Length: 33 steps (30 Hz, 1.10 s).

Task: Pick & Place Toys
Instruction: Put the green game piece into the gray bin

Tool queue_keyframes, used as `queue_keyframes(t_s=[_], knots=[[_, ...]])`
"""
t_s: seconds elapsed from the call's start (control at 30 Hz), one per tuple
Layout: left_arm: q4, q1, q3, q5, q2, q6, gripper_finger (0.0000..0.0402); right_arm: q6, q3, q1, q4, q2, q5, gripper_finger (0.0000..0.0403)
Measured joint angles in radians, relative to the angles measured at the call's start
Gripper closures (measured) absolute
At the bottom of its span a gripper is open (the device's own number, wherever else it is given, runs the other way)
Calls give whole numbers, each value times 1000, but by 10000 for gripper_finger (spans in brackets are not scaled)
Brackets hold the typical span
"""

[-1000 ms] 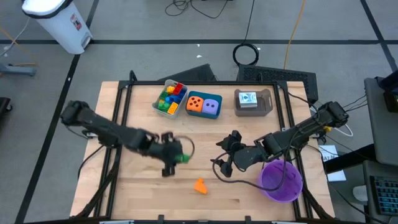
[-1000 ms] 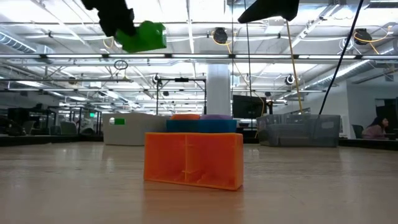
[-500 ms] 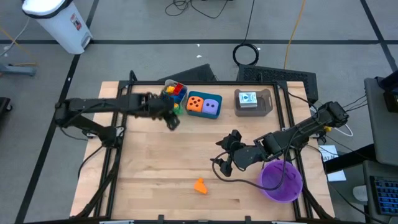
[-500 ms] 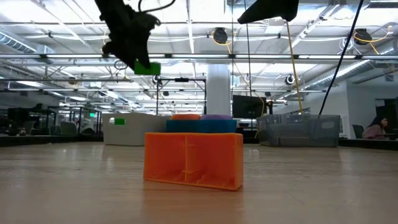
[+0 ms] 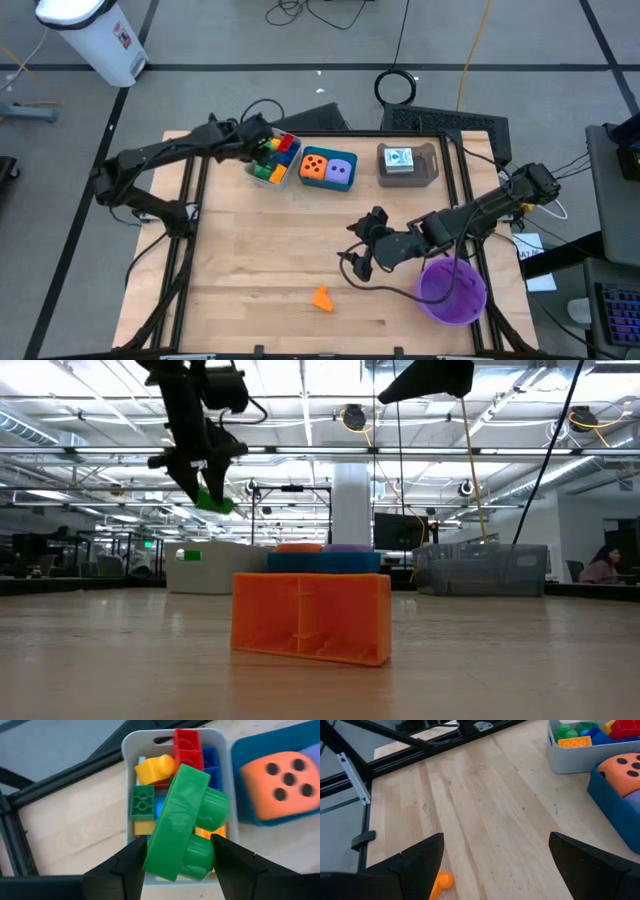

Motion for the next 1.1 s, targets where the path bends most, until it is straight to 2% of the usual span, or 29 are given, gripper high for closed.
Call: queue_keyframes(t_s=[0.17, 0.4, 0.67, 1.1], knots=[[14, 20, 0, -4, 66, -16, 205, 0, 0, -21, 0, 0, -1, 51], [39, 23, 0, -64, 146, -30, 195, 0, 0, -42, 0, 0, -3, 51], [39, 52, 0, -56, 234, -54, 197, 0, 0, -44, -1, 0, -4, 51], [39, 79, 0, -43, 260, -77, 167, -3, 0, -44, -2, 0, -4, 51]])
